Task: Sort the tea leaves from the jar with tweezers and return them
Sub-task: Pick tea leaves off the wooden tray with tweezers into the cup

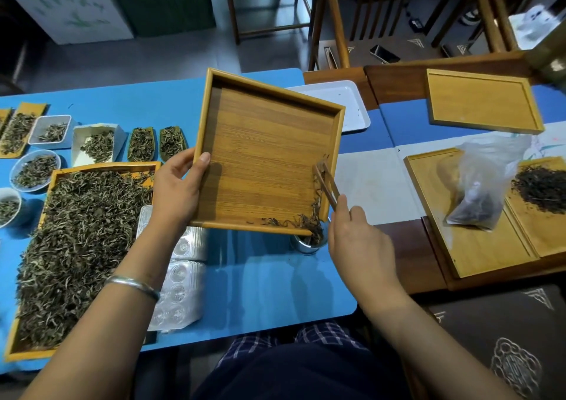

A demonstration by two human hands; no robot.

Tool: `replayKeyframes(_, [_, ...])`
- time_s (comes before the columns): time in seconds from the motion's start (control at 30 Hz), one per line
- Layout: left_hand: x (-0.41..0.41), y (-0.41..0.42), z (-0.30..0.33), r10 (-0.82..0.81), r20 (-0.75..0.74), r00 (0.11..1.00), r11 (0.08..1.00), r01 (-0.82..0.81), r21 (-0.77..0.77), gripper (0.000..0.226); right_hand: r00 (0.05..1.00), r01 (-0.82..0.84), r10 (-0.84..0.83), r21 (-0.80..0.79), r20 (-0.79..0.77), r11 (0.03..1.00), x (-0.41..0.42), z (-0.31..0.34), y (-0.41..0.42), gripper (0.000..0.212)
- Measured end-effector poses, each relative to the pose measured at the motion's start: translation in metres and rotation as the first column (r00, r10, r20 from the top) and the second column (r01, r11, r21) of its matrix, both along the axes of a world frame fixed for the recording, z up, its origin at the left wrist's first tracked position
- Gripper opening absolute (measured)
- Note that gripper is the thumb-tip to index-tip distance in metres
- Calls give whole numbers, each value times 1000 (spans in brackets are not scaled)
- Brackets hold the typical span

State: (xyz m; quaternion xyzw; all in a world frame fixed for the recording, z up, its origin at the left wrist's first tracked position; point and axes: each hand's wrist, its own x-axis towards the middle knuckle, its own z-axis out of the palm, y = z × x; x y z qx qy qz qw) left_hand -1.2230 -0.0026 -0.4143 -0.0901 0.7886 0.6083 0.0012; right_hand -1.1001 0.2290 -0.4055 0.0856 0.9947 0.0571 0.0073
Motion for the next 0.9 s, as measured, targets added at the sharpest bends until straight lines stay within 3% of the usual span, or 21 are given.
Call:
replayKeyframes(0.33, [4,3,6,-20,9,1000,1000,20,-7,21,999,-24,25,-33,36,999,30,-8,-3,62])
replayKeyframes(0.6, [6,3,7,-28,-39,999,999,27,-22,21,998,17,-22,-84,-53,996,18,17,-1,34])
replayKeyframes(0.9, [7,1,7,-43,-53,998,999,43,4,25,998,43,-45,32,47,999,5,20,-7,23])
